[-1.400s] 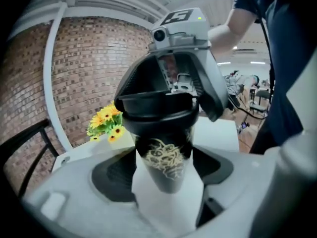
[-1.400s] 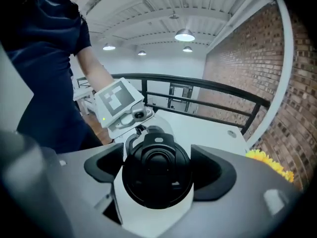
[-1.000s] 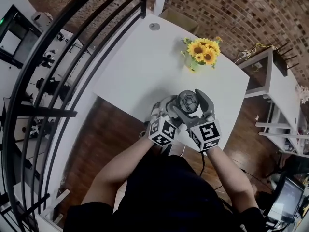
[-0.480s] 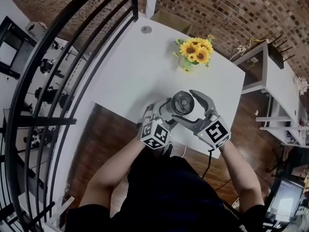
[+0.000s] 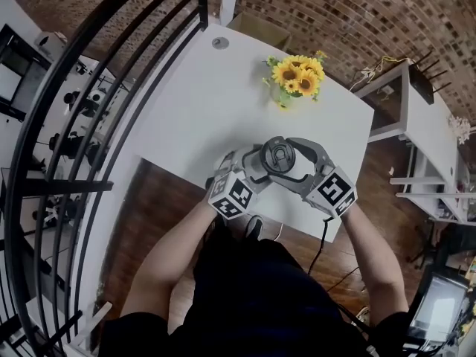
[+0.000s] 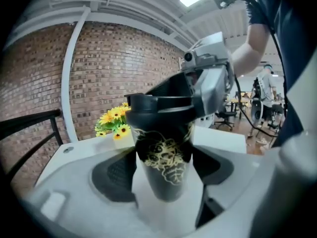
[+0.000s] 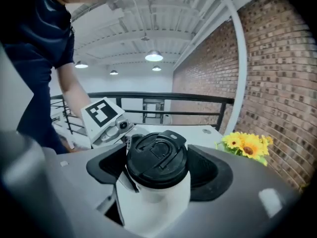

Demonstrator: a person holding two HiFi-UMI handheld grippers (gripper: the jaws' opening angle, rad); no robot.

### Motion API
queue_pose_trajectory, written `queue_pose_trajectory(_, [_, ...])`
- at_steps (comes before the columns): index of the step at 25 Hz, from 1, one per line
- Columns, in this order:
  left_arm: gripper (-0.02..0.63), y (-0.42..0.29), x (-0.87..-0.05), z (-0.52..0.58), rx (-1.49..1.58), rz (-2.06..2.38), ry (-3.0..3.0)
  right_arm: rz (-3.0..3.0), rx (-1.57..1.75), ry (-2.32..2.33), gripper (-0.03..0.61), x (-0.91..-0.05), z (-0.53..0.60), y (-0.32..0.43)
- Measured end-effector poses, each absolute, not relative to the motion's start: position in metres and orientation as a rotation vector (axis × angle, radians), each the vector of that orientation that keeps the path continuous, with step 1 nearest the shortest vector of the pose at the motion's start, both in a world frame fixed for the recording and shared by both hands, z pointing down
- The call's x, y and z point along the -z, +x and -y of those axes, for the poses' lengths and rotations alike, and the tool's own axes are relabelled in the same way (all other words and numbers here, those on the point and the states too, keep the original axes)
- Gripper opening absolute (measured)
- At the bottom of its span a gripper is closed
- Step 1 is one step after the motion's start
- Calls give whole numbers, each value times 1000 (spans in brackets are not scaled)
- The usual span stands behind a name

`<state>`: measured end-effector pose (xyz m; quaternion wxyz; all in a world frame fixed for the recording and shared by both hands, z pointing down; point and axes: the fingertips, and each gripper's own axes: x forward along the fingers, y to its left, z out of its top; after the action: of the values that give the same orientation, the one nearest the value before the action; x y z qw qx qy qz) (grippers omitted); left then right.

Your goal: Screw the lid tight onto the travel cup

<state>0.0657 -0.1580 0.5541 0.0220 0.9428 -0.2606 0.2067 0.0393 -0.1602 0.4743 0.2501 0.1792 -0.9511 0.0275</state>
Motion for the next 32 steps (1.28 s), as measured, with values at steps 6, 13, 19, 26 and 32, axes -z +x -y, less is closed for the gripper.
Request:
queue_pose_trajectory(6, [356, 64, -555, 154, -575, 1003, 2850, 2462, -182, 1146, 385, -482, 160, 48])
queue_pose_trajectory(13, [357, 68, -556, 154, -576, 1016, 2841, 2449, -277, 1223, 417, -474, 158, 46])
queue_pose_trajectory(19, [357, 66, -556, 155, -610, 941, 2873, 2610, -136, 467, 448, -467, 163, 47])
queue_pose_trajectory(26, [356, 66, -555, 155, -617, 902, 2871, 2560, -185, 271, 445, -490, 163, 35])
queue_pose_trajectory(32, [357, 64, -557, 154, -600, 926, 2862, 2556, -313, 1058, 434, -486, 168, 47])
